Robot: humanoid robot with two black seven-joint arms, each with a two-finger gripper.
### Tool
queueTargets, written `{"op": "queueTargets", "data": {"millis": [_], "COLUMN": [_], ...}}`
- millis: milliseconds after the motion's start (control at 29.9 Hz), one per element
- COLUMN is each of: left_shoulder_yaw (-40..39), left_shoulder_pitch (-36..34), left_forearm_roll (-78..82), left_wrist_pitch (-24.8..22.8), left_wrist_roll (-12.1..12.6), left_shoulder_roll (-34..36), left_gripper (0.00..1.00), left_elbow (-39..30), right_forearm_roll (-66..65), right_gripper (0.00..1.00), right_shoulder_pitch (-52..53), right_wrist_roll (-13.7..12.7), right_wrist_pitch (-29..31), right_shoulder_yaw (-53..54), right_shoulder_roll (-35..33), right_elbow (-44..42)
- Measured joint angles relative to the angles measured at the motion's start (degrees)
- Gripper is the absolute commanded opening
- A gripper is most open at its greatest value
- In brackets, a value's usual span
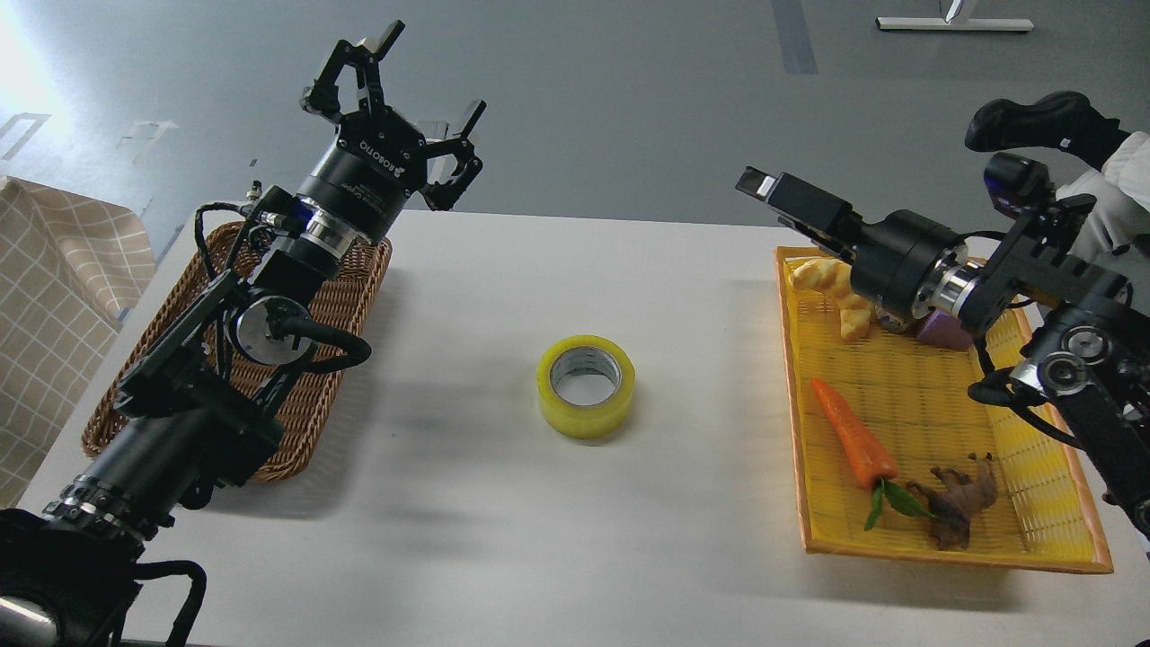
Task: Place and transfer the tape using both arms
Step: 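Raise the right gripper back over the tray and swing the left arm outward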
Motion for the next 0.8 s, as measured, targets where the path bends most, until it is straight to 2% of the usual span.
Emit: {"op": "queueTargets", "data": {"millis": [234, 468, 635, 802], "left_shoulder_yaw": [0.13, 0.24, 1.02, 1.15], "left_shoulder_pitch": [0.08, 0.08, -0.13, -1.26], "left_forearm_roll": [0.22, 0.88, 1.27, 6.33], "left_wrist_pitch": [0.00, 0.00, 0.00, 0.00], "left_wrist_roll": [0.16, 0.16, 0.15, -0.03], "left_shoulder_roll": [0.13, 0.77, 2.46, 3.76], "left_gripper": [0.98, 0.98, 0.98, 0.98], "left_elbow": [0.06, 0.10, 0.10, -0.02], "right_forearm_roll": [20.94, 45.28, 59.36, 64.86], "right_gripper": [1.00, 1.00, 1.00, 1.00], "right_shoulder_pitch": [-3.80, -3.96, -4.04, -4.75], "right_wrist_roll": [0.00, -0.01, -0.01, -0.01], "right_wrist_pitch": [0.00, -0.02, -0.02, -0.02], "right_shoulder_yaw": [13.17, 22.82, 25.24, 25.51], "right_shoulder_roll": [2.97, 8.14, 9.76, 13.46], "right_elbow": [-2.48, -11.91, -16.65, -19.38]}}
